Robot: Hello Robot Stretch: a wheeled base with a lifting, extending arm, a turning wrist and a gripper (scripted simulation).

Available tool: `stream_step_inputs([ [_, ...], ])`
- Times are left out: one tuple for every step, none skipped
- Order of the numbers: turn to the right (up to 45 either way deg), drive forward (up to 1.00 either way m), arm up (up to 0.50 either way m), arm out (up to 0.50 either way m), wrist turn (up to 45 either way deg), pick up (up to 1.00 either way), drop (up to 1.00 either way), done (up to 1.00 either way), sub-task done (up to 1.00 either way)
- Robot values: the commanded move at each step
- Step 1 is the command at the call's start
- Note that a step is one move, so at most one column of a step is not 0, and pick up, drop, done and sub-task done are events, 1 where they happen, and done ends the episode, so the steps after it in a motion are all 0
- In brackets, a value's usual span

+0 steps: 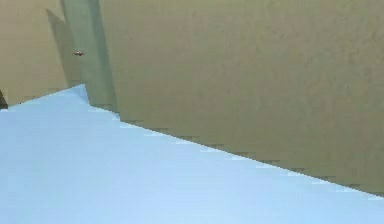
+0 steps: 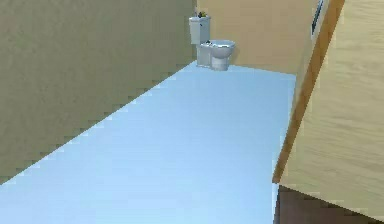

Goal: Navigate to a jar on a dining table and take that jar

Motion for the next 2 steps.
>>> stream_step_inputs([
  [-15.0,0.00,0.00,0.00,0.0,0.00,0.00,0.00,0.00],
  [0.0,0.30,0.00,0.00,0.0,0.00,0.00,0.00,0.00],
])
